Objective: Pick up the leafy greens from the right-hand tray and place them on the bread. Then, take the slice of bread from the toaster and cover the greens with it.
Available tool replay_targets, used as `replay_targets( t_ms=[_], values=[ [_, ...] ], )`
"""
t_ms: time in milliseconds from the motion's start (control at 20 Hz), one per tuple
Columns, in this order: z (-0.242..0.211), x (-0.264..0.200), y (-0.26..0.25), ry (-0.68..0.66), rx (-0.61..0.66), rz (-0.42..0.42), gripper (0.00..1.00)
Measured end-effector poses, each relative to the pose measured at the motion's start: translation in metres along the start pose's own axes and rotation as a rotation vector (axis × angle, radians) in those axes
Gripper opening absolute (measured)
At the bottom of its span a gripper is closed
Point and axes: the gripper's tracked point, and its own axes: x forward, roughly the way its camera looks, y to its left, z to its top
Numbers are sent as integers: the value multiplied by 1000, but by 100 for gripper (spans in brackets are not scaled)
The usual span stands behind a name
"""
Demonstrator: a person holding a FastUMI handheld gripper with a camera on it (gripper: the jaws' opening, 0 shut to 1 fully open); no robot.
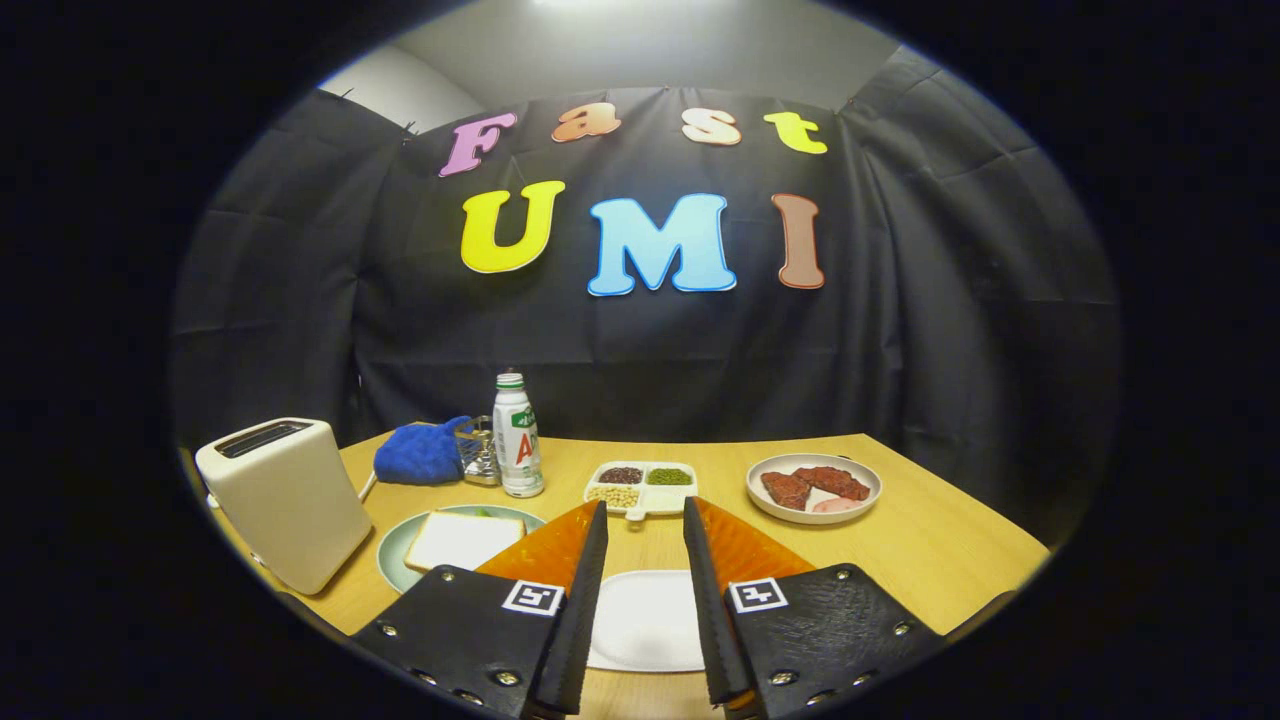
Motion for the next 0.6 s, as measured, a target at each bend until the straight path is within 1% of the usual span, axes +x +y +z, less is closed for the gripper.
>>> replay_targets(
  t_ms=[250,450,600],
  values=[
    [1,-19,-28,-26,-24,-20,46],
    [0,-22,-51,-24,-29,-25,46],
    [3,-23,-76,-40,-57,-45,46]
  ],
)
